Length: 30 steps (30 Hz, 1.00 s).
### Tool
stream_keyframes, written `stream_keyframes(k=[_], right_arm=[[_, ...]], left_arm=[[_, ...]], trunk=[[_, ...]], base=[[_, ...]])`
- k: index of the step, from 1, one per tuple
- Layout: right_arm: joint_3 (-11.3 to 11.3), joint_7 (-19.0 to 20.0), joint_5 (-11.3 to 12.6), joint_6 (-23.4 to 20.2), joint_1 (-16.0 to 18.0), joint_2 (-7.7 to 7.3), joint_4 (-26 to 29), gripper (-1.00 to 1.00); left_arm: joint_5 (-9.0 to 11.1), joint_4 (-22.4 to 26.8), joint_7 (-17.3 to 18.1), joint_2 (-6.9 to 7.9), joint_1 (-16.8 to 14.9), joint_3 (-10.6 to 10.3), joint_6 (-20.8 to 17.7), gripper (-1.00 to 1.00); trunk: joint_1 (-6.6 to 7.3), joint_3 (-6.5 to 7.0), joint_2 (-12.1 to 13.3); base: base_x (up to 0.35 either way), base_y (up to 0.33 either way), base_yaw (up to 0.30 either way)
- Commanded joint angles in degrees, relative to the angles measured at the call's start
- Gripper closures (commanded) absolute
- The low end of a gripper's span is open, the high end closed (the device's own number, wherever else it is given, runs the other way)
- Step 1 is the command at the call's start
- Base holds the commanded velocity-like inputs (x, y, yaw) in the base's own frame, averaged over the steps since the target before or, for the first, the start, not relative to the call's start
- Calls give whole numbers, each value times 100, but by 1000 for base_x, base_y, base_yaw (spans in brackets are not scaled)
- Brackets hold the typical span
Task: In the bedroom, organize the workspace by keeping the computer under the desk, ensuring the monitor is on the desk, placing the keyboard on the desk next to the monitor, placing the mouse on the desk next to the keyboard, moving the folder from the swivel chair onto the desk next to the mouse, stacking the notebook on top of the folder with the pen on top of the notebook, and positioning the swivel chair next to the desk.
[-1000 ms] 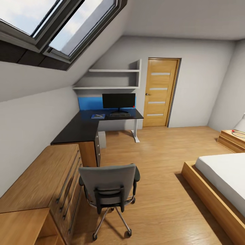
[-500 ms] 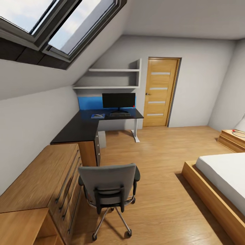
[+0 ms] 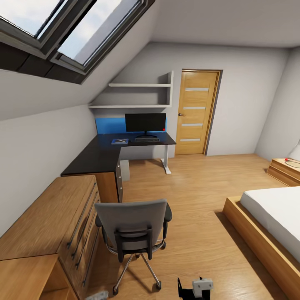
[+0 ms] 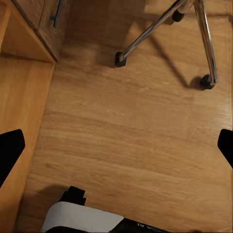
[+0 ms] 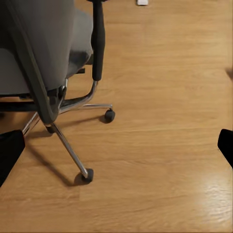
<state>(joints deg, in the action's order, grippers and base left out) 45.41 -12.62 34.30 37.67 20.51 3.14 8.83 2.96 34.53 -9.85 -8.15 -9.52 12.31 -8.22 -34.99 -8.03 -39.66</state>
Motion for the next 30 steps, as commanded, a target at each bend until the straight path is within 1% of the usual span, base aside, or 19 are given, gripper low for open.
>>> stream_keyframes(k=[1,3,7,8,9,13,19,30], right_arm=[[47,-50,12,-25,38,0,-3,-100],[40,-49,17,-84,95,-6,-21,-100],[37,-48,24,-115,130,-26,-81,-100],[39,-46,24,-117,135,-29,-118,-100],[45,-40,24,-118,142,-32,-203,-100],[57,-26,24,-119,152,-18,-347,-100],[53,-21,24,-121,155,-5,-397,-100],[57,-16,19,-111,155,-7,-400,-100]], left_arm=[[32,-60,-7,-6,-24,13,-41,-100],[31,-339,0,-4,-65,11,-35,-100],[25,-593,6,44,-89,9,96,-100],[24,-631,6,66,-93,9,160,-100],[26,-685,14,118,-100,12,304,-100],[35,-755,31,241,-106,19,581,-100],[44,-780,24,268,-108,26,692,-100],[47,-781,10,270,-107,26,713,-100]], trunk=[[-24,-29,-50],[-68,-65,-130],[-156,-137,-291],[-178,-155,-331],[-200,-172,-371],[-288,-244,-531],[-419,-352,-772],[-661,-549,-1213]], base=[[0,0,0],[0,0,0],[0,0,0],[0,0,0],[0,0,0],[0,0,0],[0,0,0],[0,0,0]])
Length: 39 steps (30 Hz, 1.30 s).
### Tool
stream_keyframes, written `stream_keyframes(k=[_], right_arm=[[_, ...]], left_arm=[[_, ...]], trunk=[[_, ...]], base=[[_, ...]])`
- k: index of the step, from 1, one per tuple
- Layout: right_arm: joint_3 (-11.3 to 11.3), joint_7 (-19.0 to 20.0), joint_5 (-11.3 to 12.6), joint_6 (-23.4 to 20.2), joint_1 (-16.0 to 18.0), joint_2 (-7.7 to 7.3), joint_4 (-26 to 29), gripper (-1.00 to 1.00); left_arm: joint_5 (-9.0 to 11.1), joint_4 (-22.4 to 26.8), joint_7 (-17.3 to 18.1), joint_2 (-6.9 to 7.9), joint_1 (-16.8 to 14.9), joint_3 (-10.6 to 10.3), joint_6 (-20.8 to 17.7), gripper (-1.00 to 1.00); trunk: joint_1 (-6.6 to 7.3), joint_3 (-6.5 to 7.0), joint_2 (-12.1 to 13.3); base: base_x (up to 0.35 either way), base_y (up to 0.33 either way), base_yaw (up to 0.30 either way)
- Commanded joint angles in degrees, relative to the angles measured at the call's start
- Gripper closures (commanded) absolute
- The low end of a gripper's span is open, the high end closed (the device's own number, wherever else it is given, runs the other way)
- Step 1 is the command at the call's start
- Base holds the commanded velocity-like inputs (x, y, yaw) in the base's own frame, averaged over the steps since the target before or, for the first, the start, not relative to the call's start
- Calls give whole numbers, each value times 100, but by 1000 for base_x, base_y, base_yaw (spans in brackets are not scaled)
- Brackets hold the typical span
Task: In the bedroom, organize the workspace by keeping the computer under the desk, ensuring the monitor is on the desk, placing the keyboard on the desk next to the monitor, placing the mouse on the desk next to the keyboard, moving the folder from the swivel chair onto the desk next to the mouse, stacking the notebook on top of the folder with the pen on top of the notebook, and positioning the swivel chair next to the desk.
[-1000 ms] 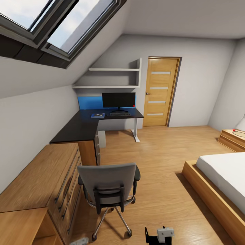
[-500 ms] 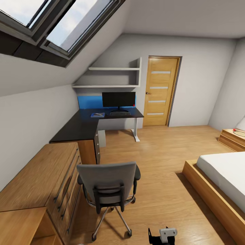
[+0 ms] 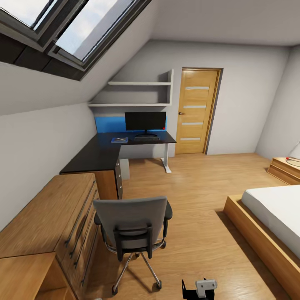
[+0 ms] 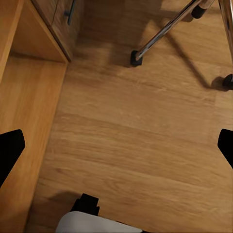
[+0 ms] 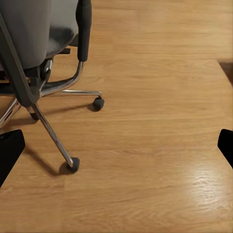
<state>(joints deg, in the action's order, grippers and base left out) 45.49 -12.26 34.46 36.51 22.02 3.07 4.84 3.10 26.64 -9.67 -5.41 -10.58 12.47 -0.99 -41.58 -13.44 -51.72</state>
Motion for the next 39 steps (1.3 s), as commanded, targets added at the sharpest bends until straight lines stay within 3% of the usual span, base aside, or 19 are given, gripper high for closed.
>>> stream_keyframes(k=[1,39], right_arm=[[49,-51,2,5,4,1,-1,-100],[57,-53,-1,8,4,9,-1,-100]], left_arm=[[33,8,-8,-4,-3,10,-10,-100],[33,8,-18,-4,-5,10,-7,-100]], trunk=[[-23,-26,-47],[-858,-709,-1571]], base=[[0,0,0],[0,0,88]])
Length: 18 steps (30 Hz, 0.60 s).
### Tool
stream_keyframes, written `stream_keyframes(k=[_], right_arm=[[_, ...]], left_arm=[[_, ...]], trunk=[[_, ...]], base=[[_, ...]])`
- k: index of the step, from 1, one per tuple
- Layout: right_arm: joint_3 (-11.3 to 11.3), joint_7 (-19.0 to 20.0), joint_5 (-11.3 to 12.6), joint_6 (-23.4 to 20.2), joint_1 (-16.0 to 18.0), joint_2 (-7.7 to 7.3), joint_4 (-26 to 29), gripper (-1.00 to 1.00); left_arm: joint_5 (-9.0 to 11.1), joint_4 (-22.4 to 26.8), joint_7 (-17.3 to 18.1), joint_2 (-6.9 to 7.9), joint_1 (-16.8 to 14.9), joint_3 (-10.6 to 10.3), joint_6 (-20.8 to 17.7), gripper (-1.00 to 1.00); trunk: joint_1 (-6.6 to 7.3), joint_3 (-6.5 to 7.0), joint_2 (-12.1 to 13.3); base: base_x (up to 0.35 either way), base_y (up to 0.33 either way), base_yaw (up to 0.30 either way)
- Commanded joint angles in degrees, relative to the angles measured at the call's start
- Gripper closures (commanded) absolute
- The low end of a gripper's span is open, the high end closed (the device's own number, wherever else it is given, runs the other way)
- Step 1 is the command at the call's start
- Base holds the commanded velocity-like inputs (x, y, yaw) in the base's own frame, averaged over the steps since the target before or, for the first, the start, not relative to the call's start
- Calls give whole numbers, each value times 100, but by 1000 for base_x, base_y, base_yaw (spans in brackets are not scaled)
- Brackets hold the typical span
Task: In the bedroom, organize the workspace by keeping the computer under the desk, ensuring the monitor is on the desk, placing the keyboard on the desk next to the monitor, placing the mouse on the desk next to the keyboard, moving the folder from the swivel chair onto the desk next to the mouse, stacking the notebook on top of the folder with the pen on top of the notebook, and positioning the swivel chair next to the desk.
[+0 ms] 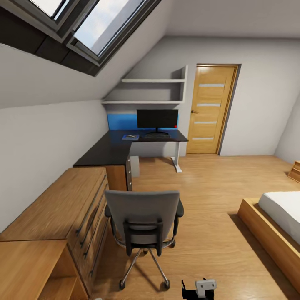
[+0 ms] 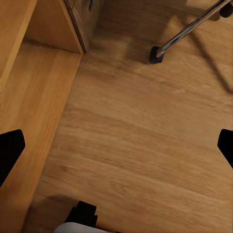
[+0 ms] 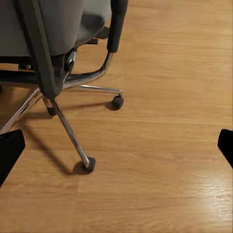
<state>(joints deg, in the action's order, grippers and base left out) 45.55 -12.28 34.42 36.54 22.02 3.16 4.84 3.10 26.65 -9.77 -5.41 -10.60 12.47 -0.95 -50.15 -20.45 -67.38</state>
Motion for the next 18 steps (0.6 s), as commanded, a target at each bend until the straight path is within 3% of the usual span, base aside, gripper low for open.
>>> stream_keyframes(k=[1,11,18], right_arm=[[50,-50,4,6,4,1,0,-100],[50,-47,-4,6,4,1,0,-100],[58,-47,-5,4,3,1,0,-100]], left_arm=[[32,7,-8,-4,1,10,-10,-100],[32,7,-8,-12,-3,10,-10,-100],[28,7,-8,-17,-2,10,-10,-100]], trunk=[[-23,-25,-46],[-242,-205,-447],[-396,-330,-728]], base=[[0,0,66],[0,0,17],[0,93,0]])
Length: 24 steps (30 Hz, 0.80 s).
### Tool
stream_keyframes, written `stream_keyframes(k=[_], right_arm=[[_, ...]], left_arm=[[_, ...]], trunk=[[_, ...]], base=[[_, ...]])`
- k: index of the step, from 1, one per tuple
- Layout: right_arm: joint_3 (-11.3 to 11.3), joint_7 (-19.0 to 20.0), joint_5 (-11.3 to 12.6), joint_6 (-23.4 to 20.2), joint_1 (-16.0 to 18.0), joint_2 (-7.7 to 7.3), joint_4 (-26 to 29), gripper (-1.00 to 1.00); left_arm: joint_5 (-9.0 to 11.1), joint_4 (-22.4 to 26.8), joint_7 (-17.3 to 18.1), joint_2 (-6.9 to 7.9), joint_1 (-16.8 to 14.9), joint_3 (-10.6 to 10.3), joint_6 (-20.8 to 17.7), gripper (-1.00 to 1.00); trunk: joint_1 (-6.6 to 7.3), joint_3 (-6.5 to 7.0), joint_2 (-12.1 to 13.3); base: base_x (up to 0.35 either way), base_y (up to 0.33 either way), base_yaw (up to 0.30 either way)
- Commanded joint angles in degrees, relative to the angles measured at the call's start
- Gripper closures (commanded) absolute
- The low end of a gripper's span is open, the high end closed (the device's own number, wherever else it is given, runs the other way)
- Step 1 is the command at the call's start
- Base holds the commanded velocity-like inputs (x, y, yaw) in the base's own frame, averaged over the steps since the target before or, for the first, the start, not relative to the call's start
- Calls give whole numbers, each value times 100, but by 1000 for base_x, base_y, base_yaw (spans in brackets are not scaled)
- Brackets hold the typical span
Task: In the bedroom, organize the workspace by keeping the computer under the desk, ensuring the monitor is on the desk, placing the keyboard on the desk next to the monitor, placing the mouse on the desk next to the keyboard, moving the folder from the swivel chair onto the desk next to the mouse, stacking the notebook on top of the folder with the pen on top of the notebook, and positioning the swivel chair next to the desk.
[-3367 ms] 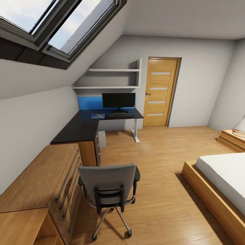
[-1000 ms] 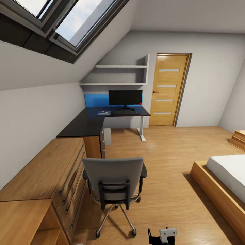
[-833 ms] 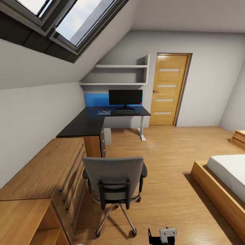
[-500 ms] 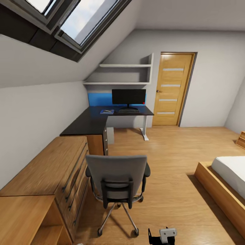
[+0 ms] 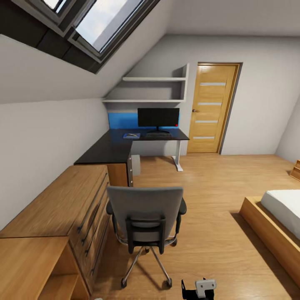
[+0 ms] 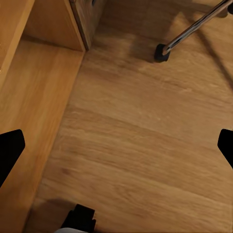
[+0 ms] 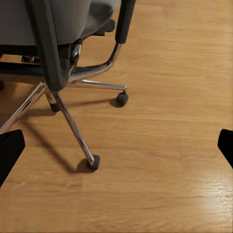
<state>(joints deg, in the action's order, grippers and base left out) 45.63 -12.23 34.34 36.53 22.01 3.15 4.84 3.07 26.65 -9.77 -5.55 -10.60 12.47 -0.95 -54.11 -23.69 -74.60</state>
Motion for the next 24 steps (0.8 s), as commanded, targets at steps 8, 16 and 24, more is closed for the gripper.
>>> stream_keyframes(k=[8,16,24], right_arm=[[51,-51,3,6,4,1,-1,-100],[51,-51,-5,5,5,1,-1,-100],[54,-51,-20,4,5,1,-1,-100]], left_arm=[[28,7,-7,-8,-2,10,-10,-100],[24,7,1,-9,-3,9,-18,-100],[19,7,1,-15,-3,4,-11,-100]], trunk=[[-176,-151,-326],[-352,-294,-647],[-528,-438,-968]], base=[[0,13,0],[2,83,0],[14,88,0]])
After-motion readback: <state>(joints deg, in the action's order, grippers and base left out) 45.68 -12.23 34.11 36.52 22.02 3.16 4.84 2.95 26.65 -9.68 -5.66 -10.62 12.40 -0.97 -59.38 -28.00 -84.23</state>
